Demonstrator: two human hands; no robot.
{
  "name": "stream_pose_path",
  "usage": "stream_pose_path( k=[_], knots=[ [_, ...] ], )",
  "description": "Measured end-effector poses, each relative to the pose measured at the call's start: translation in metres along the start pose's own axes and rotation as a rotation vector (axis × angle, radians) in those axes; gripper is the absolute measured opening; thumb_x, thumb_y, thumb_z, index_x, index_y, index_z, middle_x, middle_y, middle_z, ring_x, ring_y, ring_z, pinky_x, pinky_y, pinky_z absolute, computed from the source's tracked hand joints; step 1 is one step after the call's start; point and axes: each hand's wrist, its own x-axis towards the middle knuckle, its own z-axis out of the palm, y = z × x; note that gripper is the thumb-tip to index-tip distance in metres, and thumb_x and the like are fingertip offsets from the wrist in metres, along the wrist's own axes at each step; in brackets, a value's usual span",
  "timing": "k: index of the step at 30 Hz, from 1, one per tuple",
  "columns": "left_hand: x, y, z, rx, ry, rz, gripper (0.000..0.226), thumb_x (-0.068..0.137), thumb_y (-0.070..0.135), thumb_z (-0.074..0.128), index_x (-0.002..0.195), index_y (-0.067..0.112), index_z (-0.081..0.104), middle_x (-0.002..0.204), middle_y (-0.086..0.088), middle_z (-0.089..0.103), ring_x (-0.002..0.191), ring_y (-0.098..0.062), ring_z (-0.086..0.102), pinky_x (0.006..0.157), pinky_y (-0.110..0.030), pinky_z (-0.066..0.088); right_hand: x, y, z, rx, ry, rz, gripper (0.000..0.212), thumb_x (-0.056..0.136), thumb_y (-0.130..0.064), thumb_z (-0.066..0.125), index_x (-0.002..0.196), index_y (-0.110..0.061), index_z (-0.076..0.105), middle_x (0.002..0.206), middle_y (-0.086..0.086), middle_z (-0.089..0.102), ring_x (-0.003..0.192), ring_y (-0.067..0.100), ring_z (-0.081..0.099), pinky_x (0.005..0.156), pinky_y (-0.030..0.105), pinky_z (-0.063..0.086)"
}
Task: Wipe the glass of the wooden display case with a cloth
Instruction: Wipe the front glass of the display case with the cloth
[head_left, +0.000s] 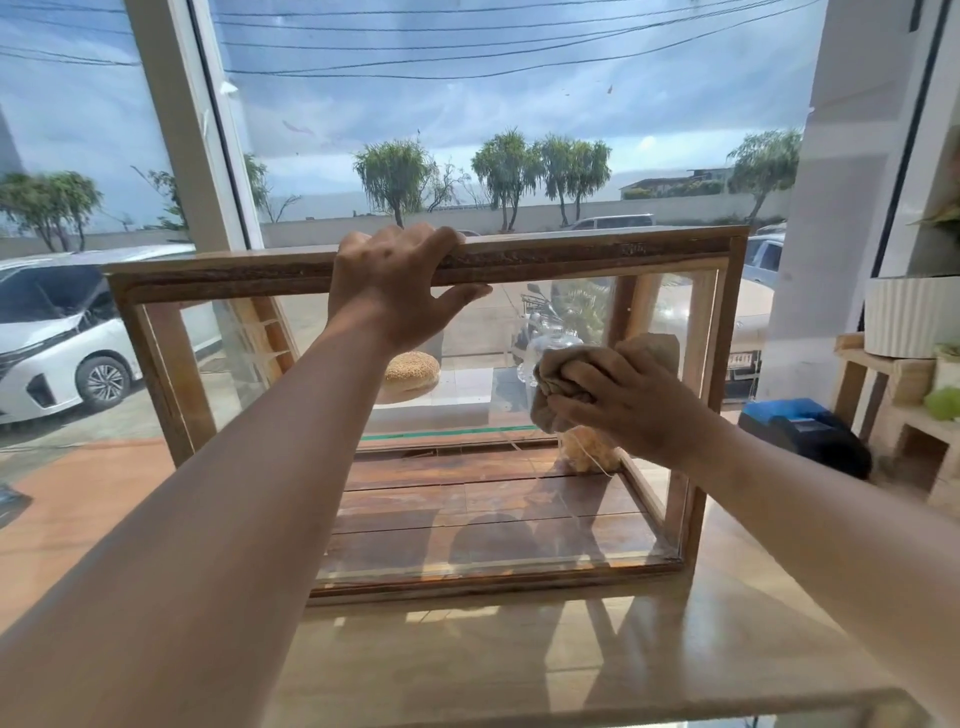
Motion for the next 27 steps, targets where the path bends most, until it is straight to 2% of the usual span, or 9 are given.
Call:
stream_pose_path(
  k=[2, 6, 10, 13, 16, 18, 20, 24, 27],
  knots=[
    [0.0, -0.001, 0.001, 0.002, -0.005, -0.003, 0.049, 0.084, 0.072, 0.044, 0.111, 0.032, 0.053, 0.097, 0.005, 0.065, 0.088, -0.025, 0.062, 0.076, -0.037, 0.04, 0.031, -0.007, 0.002, 0.006, 0.015, 0.001, 0.04, 0.083, -0.005, 0.052, 0.119, -0.024, 0.048, 0.122, 0.006, 0.045, 0.104, 0.028, 0.046, 0.084, 0.041, 0.038],
    [0.001, -0.006, 0.001, -0.007, -0.031, 0.022, 0.051, 0.085, 0.07, 0.043, 0.113, 0.028, 0.052, 0.098, 0.002, 0.064, 0.087, -0.026, 0.062, 0.078, -0.038, 0.043, 0.069, 0.014, -0.001, -0.022, 0.064, 0.126, 0.036, 0.082, -0.003, 0.054, 0.113, -0.022, 0.052, 0.114, 0.007, 0.058, 0.099, 0.03, 0.048, 0.079, 0.041, 0.044],
    [-0.001, -0.018, -0.006, -0.005, -0.069, 0.063, 0.054, 0.086, 0.071, 0.042, 0.121, 0.03, 0.05, 0.106, 0.002, 0.066, 0.09, -0.028, 0.064, 0.08, -0.04, 0.049, 0.028, 0.018, -0.003, -0.009, 0.011, 0.22, 0.042, 0.08, -0.005, 0.06, 0.118, -0.021, 0.053, 0.118, 0.009, 0.047, 0.103, 0.033, 0.047, 0.081, 0.045, 0.042],
    [-0.004, -0.023, -0.011, 0.014, -0.073, 0.041, 0.056, 0.086, 0.073, 0.041, 0.125, 0.034, 0.05, 0.111, 0.002, 0.067, 0.092, -0.029, 0.065, 0.078, -0.039, 0.05, 0.008, 0.001, -0.004, 0.023, -0.036, 0.149, 0.042, 0.08, -0.007, 0.058, 0.12, -0.02, 0.052, 0.119, 0.009, 0.048, 0.104, 0.033, 0.048, 0.081, 0.045, 0.042],
    [-0.004, -0.021, -0.012, 0.024, -0.091, 0.017, 0.059, 0.085, 0.075, 0.038, 0.127, 0.037, 0.05, 0.113, 0.004, 0.066, 0.093, -0.027, 0.064, 0.078, -0.037, 0.049, 0.032, -0.015, -0.002, 0.047, -0.031, 0.075, 0.035, 0.09, -0.004, 0.041, 0.117, -0.022, 0.052, 0.118, 0.006, 0.049, 0.101, 0.029, 0.049, 0.08, 0.042, 0.046],
    [-0.004, -0.021, -0.012, 0.016, -0.082, 0.008, 0.058, 0.084, 0.076, 0.039, 0.126, 0.037, 0.051, 0.113, 0.005, 0.067, 0.093, -0.026, 0.064, 0.079, -0.036, 0.048, 0.058, -0.017, 0.001, 0.029, 0.004, 0.062, 0.035, 0.088, -0.004, 0.049, 0.116, -0.024, 0.053, 0.115, 0.004, 0.055, 0.099, 0.028, 0.051, 0.079, 0.041, 0.046],
    [-0.004, -0.023, -0.009, 0.018, -0.058, 0.011, 0.059, 0.083, 0.076, 0.039, 0.125, 0.037, 0.053, 0.113, 0.005, 0.068, 0.094, -0.026, 0.065, 0.078, -0.036, 0.048, 0.075, -0.007, 0.0, 0.018, 0.023, 0.126, 0.042, 0.081, -0.007, 0.061, 0.118, -0.025, 0.053, 0.113, 0.002, 0.06, 0.099, 0.028, 0.051, 0.08, 0.04, 0.044],
    [-0.004, -0.026, -0.004, 0.038, -0.021, 0.045, 0.061, 0.083, 0.076, 0.036, 0.124, 0.034, 0.055, 0.11, 0.004, 0.069, 0.091, -0.027, 0.067, 0.074, -0.036, 0.05, 0.054, 0.015, -0.005, -0.008, 0.039, 0.231, 0.041, 0.083, -0.008, 0.059, 0.12, -0.023, 0.052, 0.112, 0.006, 0.062, 0.1, 0.03, 0.047, 0.08, 0.042, 0.04],
    [-0.006, -0.027, -0.003, 0.033, -0.005, 0.044, 0.059, 0.085, 0.076, 0.039, 0.123, 0.034, 0.055, 0.109, 0.004, 0.07, 0.09, -0.028, 0.067, 0.072, -0.036, 0.052, 0.021, 0.005, -0.003, -0.007, -0.025, 0.207, 0.04, 0.086, -0.009, 0.058, 0.124, -0.02, 0.051, 0.116, 0.008, 0.061, 0.101, 0.031, 0.047, 0.08, 0.044, 0.044]
  ],
)
